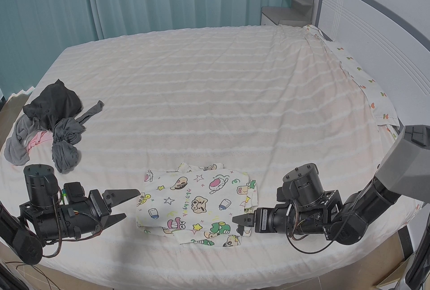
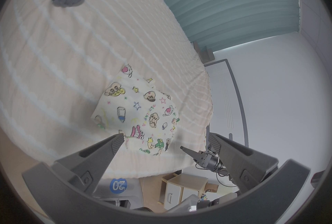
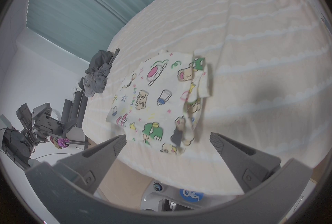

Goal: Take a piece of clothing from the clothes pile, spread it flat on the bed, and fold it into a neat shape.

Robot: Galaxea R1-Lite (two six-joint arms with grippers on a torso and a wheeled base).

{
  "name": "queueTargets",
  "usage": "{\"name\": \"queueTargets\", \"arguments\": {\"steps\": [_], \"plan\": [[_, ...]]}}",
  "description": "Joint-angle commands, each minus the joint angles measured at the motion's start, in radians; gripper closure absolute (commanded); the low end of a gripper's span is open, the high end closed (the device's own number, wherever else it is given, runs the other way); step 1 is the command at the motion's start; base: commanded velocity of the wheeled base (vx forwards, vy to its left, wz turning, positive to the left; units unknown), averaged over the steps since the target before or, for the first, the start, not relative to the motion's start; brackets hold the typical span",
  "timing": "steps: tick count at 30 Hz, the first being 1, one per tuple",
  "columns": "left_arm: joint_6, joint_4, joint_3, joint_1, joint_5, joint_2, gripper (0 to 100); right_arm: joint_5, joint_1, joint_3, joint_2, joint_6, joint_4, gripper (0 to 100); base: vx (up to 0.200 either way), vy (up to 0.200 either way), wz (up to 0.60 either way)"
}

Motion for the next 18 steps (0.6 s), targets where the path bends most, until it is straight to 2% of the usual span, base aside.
{"name": "queueTargets", "arguments": {"steps": [1, 7, 8, 14, 15, 18], "plan": [[0.005, 0.000, -0.017, -0.004, 0.002, -0.002, 0, -0.001, -0.014, 0.004, -0.006, 0.000, 0.000, 0, 0.200, 0.000, 0.00], [0.104, -0.003, -0.036, 0.000, 0.011, 0.085, 0, 0.001, -0.042, 0.003, 0.006, 0.000, 0.000, 0, 0.200, 0.000, 0.00], [0.117, -0.003, -0.034, 0.002, 0.014, 0.094, 0, 0.003, -0.042, 0.003, 0.009, 0.000, 0.000, 0, 0.000, 0.000, 0.00], [0.323, 0.003, -0.024, 0.082, 0.027, 0.188, 0, -0.001, -0.042, 0.004, 0.061, -0.002, -0.012, 0, 0.000, 0.000, 0.00], [0.400, 0.006, -0.021, 0.114, 0.027, 0.217, 0, 0.001, -0.042, 0.001, 0.076, 0.001, -0.026, 0, 0.000, 0.000, 0.00], [0.539, 0.014, -0.019, 0.151, 0.030, 0.292, 0, 0.001, -0.040, -0.007, 0.104, 0.000, -0.058, 0, 0.000, 0.000, 0.00]]}}
